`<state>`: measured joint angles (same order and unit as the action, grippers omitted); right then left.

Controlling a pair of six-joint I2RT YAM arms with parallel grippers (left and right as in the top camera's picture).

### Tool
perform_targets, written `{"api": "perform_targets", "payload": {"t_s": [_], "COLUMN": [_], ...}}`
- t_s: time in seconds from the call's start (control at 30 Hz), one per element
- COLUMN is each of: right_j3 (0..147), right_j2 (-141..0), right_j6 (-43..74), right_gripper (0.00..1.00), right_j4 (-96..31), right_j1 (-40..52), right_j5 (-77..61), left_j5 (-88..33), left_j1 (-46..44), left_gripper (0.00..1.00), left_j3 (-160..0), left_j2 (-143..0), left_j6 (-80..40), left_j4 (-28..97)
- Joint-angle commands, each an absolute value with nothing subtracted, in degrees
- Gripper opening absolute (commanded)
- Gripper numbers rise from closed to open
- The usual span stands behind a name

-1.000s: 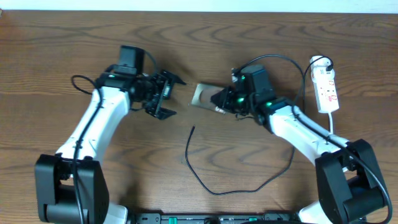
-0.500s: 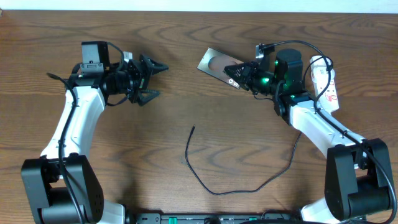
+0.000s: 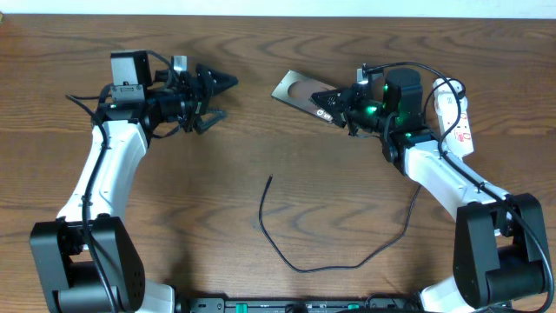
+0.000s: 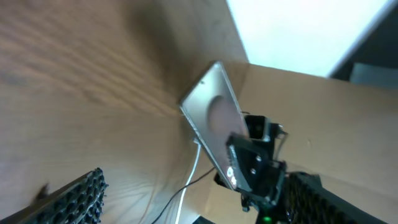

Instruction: Plug charger to phone and switch on socket

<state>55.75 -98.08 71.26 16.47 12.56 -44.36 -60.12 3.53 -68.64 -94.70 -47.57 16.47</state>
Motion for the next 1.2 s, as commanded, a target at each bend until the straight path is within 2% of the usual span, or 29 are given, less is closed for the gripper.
{"api": "perform_targets", "payload": {"t_s": [0.0, 0.17, 0.53, 1.17], "right_j3": [56.55, 56.55, 56.55, 56.55], "right_j2": [-97.82, -97.82, -97.84, -97.84], "right_j6": [76.75, 81.78, 94.06, 102.76], "right_gripper": [0.01, 0.01, 0.01, 0.01], "right_j4": [18.79, 24.51, 32.73, 35.46], "right_j1": [12.97, 14.63, 21.78, 31.46], "right_j5": [-46.26, -44.86, -35.46, -19.99], "left_j5": [-63.02, -63.02, -61.73, -51.55], "left_j1": [3.53, 2.98, -1.41, -7.79], "left_gripper": [0.90, 0.90, 0.90, 0.90], "left_j3": [-67.64, -65.89, -58.98, -58.98], "left_j2": [-93.54, -93.54, -93.54, -93.54], "left_j6": [-47.64, -51.13, -70.52, -74.74], "left_j4": [14.79, 10.20, -20.67, -21.61]}}
